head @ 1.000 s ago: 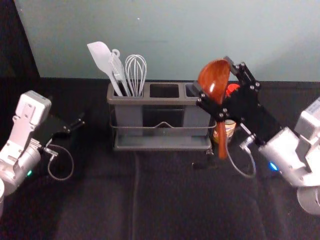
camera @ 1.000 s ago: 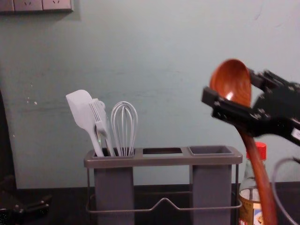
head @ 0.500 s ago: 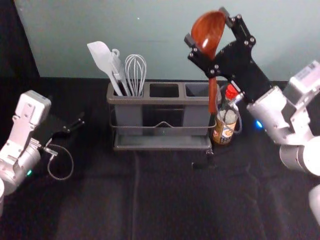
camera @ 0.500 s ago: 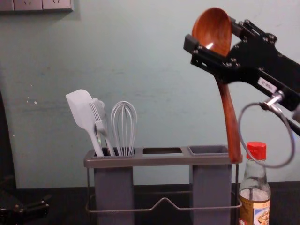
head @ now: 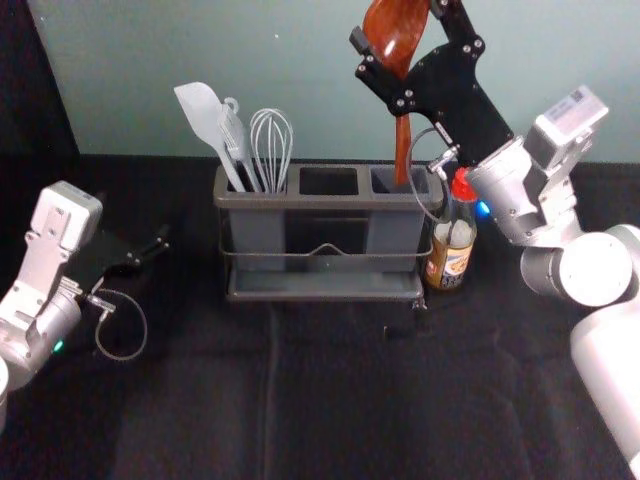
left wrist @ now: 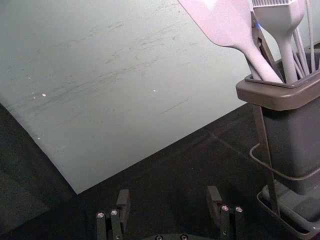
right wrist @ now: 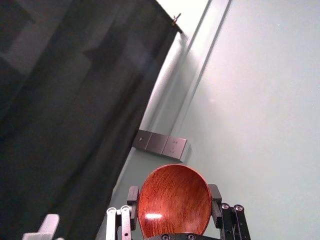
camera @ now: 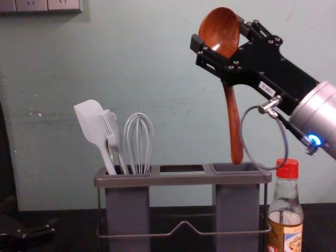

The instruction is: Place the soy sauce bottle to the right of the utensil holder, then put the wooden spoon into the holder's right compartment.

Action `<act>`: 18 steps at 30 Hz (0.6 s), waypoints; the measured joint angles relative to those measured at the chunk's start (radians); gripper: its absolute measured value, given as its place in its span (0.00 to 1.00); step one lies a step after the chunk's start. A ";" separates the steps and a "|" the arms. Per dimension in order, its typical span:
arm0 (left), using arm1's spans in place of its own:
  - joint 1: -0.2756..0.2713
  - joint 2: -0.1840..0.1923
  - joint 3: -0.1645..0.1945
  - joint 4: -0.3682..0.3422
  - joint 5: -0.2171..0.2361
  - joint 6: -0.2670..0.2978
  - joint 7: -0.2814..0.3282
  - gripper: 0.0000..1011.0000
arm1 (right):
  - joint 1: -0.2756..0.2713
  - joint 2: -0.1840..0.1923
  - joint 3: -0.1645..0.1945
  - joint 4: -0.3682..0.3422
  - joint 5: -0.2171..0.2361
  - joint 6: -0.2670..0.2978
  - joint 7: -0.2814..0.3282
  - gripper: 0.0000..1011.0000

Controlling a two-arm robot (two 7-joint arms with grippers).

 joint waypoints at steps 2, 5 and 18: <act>0.000 0.000 0.000 0.000 0.000 0.000 0.000 0.99 | 0.012 -0.011 0.003 0.027 -0.004 -0.014 -0.003 0.83; 0.000 0.000 0.000 0.000 0.000 0.000 0.000 0.99 | 0.024 -0.026 0.009 0.063 -0.016 -0.033 -0.011 0.83; 0.000 0.000 0.000 0.000 0.000 0.000 0.000 0.99 | -0.004 -0.046 0.028 0.137 -0.052 -0.083 -0.024 0.83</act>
